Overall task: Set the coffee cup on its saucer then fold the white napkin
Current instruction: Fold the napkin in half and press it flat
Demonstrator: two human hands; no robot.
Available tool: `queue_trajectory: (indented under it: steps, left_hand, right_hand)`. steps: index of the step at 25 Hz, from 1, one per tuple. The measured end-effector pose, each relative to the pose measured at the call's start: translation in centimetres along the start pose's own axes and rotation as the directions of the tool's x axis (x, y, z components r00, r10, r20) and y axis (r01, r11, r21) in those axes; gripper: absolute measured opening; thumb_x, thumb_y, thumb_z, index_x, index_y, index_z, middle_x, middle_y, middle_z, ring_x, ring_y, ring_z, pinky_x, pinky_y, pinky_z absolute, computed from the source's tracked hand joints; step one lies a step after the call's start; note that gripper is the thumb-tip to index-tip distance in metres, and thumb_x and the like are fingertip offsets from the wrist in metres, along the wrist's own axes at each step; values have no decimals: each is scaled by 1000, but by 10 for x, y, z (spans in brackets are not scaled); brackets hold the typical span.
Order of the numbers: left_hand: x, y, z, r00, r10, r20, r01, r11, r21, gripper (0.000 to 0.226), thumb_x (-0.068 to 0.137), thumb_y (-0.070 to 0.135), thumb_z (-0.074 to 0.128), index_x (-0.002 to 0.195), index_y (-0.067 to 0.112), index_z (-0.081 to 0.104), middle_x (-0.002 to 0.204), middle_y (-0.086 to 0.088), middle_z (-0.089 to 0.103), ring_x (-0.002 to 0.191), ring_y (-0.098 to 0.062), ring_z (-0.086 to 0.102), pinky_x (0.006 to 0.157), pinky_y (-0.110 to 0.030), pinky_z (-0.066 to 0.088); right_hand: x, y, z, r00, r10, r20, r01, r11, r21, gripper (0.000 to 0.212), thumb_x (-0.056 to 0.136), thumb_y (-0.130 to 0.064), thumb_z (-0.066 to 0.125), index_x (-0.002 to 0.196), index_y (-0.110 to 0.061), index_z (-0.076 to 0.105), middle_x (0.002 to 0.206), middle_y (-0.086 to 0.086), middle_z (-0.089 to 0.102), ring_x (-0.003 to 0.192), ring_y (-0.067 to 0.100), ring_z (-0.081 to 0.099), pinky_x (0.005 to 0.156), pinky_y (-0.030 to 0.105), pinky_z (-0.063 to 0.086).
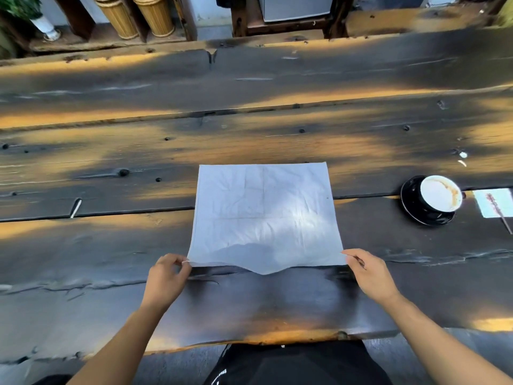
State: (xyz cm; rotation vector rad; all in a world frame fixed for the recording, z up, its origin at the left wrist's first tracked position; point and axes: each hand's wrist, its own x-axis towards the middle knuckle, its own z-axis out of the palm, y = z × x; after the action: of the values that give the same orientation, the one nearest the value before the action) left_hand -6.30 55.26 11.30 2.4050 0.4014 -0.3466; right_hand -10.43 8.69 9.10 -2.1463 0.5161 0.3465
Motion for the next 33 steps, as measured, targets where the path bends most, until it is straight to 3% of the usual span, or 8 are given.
queue_trajectory:
  steps: [3, 7, 9, 11, 15, 20, 25, 33]
  left_hand:
    - [-8, 8, -12, 988, -151, -26, 141, 961, -238, 11, 91, 15, 64, 81, 17, 69, 95, 2, 73, 86, -20, 66, 72, -34, 47]
    - [-24, 15, -20, 988, -154, 7, 144, 907, -395, 26, 92, 10, 59, 66, 13, 62, 97, 3, 76, 98, -4, 65, 87, -30, 47]
    - [-34, 18, -17, 987, -160, -11, 142, 904, -403, 30, 92, 12, 58, 63, 10, 52, 82, 7, 69, 71, -5, 56, 64, -18, 44]
    - [-38, 20, -14, 984, -177, -33, 149, 902, -406, 29, 93, 7, 56, 66, 3, 47, 65, 6, 54, 57, -13, 38, 45, -19, 30]
    - [-18, 27, -7, 981, -191, 25, 182, 882, -434, 19, 97, 11, 57, 80, 3, 59, 66, -3, 53, 59, -14, 41, 56, -27, 34]
    - [39, 48, 4, 972, -235, 3, 213, 879, -427, 19, 99, 23, 57, 87, 9, 61, 76, -3, 61, 67, -17, 49, 64, -33, 41]
    - [97, 51, 16, 964, -265, 2, 248, 900, -359, 19, 100, 29, 55, 90, 15, 64, 80, -2, 67, 68, -18, 55, 63, -33, 44]
    - [152, 47, 33, 955, -294, 43, 291, 898, -331, 25, 100, 22, 55, 88, 1, 58, 72, -6, 55, 65, -20, 45, 63, -32, 38]
  right_hand:
    - [-9, -13, -8, 993, 120, -22, -114, 978, 173, 21, 99, -13, 53, 92, -21, 72, 91, 1, 71, 86, 19, 61, 77, 26, 45]
    - [-21, -27, -15, 975, 187, -116, -148, 947, 285, 30, 93, -7, 49, 70, -11, 67, 74, 9, 63, 73, 19, 53, 66, 26, 42]
    - [-26, -34, -16, 970, 194, -145, -143, 941, 307, 36, 91, -4, 46, 60, -16, 61, 66, -1, 57, 66, 15, 48, 59, 22, 39]
    - [-27, -40, -18, 966, 204, -156, -147, 938, 315, 39, 90, -3, 44, 55, -20, 51, 60, -10, 49, 60, 9, 41, 61, 29, 38]
    - [-9, -43, -18, 960, 238, -145, -183, 932, 313, 26, 94, -5, 42, 74, -3, 57, 74, 3, 54, 70, 16, 45, 64, 35, 38]
    - [48, -52, -13, 968, 182, -175, -144, 967, 213, 24, 103, -15, 40, 94, -5, 60, 93, 8, 62, 84, 18, 52, 72, 30, 42]
    - [114, -64, -4, 976, 154, -154, -135, 983, 126, 31, 106, -24, 36, 96, -3, 56, 92, 10, 60, 83, 21, 52, 73, 35, 40]
    - [174, -64, 14, 975, 176, -135, -174, 984, 27, 33, 108, -27, 34, 101, -3, 56, 88, 12, 58, 85, 28, 52, 75, 36, 38]
